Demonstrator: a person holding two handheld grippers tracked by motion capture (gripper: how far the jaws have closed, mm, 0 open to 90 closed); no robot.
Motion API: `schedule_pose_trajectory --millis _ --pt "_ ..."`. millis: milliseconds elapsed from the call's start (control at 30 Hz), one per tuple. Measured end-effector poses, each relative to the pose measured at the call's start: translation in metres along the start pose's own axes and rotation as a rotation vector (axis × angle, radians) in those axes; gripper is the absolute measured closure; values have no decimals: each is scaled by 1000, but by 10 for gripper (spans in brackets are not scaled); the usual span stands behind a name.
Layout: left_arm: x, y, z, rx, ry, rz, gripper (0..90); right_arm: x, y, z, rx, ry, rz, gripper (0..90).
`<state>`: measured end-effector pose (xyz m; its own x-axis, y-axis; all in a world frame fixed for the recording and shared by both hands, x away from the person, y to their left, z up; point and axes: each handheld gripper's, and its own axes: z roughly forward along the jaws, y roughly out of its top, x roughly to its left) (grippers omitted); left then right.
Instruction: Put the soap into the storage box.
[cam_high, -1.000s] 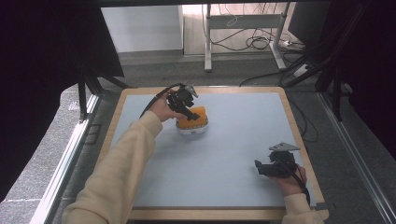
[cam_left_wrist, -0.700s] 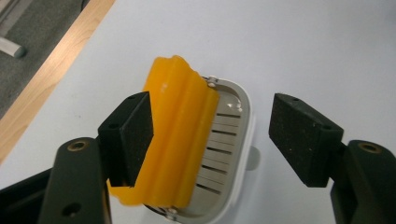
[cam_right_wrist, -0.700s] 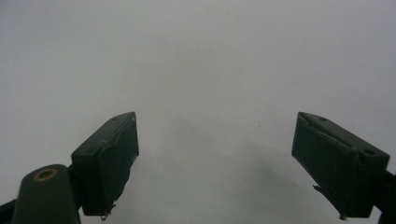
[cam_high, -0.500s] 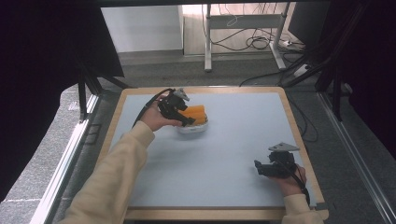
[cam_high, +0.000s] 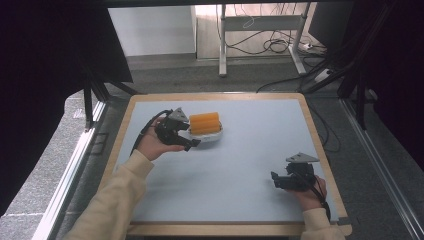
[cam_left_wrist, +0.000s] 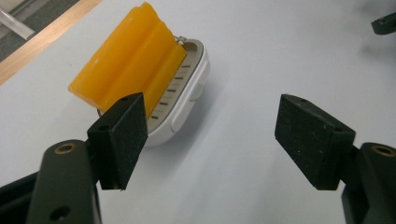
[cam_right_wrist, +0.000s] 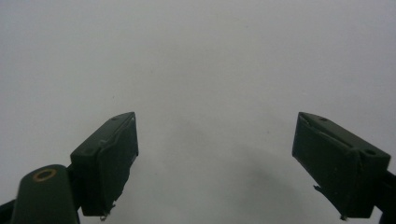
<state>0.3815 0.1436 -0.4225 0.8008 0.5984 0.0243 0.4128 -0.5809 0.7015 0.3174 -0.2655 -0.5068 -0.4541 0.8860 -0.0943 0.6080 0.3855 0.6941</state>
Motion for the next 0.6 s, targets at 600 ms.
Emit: schedule_pose_trajectory --millis 600 --pt "-41 -72 0 -5 59 -80 256 0 0 -1 -8 5 -7 147"
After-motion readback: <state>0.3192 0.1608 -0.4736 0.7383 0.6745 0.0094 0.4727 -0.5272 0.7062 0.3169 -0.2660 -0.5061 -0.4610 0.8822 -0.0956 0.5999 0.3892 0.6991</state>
